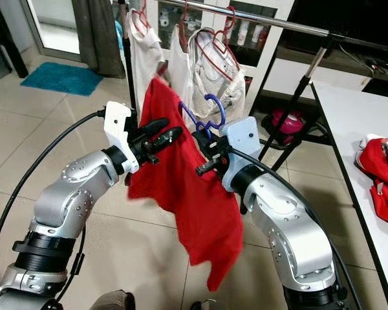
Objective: Hang hanger
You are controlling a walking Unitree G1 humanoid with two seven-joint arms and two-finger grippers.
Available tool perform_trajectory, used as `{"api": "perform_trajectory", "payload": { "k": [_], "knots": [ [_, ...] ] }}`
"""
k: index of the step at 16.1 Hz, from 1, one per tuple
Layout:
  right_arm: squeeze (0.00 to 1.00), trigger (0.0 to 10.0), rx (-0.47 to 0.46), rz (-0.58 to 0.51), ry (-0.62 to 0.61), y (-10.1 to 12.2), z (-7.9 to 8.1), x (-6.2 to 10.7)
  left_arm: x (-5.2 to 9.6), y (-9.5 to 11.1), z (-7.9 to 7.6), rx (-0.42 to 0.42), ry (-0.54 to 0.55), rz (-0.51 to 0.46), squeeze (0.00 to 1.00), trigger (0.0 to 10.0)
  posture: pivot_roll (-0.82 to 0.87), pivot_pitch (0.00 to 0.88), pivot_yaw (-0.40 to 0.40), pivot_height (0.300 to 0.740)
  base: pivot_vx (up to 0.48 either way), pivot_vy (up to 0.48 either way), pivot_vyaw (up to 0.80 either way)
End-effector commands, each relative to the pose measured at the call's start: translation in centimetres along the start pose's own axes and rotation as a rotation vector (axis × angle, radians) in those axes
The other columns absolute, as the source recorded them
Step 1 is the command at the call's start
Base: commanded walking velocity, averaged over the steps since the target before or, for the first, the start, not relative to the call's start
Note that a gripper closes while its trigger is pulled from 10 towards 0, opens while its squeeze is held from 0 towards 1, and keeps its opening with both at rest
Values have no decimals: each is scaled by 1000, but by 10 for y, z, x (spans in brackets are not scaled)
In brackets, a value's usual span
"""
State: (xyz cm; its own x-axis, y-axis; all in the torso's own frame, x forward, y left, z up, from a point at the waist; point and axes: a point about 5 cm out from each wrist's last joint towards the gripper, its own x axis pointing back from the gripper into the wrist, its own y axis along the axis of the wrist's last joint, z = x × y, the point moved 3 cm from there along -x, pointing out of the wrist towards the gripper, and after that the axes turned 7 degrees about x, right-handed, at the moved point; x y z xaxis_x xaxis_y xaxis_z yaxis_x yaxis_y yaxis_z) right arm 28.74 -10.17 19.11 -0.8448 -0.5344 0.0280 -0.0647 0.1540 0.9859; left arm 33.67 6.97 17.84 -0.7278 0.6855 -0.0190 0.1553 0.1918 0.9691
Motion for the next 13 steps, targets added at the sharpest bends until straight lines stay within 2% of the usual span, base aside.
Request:
{"api": "perform_trajectory", "payload": {
  "k": [1,4,5,7,8,9,10,13],
  "knots": [
    [0,0,36,-45,-4,11,-1,1,-4,1,-5,-12,-17,1,1000,10000,24,28,-76,740,0,0,0],
    [0,0,45,-40,-1,11,0,1,-5,-2,-4,-15,-8,9,1000,10000,21,30,-76,740,0,0,0],
    [0,0,48,-41,5,12,1,1,-7,-5,-1,-35,6,18,435,10000,21,30,-78,740,0,0,0],
    [0,0,55,-46,13,14,2,0,-12,-9,4,-39,29,37,0,10000,20,30,-77,740,0,0,0],
    [0,0,58,-46,14,14,2,0,-14,-9,6,-41,42,43,0,5176,20,30,-77,740,0,0,0],
    [0,0,63,-46,12,14,2,0,-16,-10,8,-36,56,45,0,1294,17,29,-74,740,0,0,0],
    [0,0,64,-47,10,15,2,0,-16,-9,8,-29,58,39,0,0,15,29,-74,740,0,0,0],
    [0,0,66,-50,10,15,2,0,-18,-9,7,-23,49,29,0,0,15,31,-74,740,0,0,0]
  ]
}}
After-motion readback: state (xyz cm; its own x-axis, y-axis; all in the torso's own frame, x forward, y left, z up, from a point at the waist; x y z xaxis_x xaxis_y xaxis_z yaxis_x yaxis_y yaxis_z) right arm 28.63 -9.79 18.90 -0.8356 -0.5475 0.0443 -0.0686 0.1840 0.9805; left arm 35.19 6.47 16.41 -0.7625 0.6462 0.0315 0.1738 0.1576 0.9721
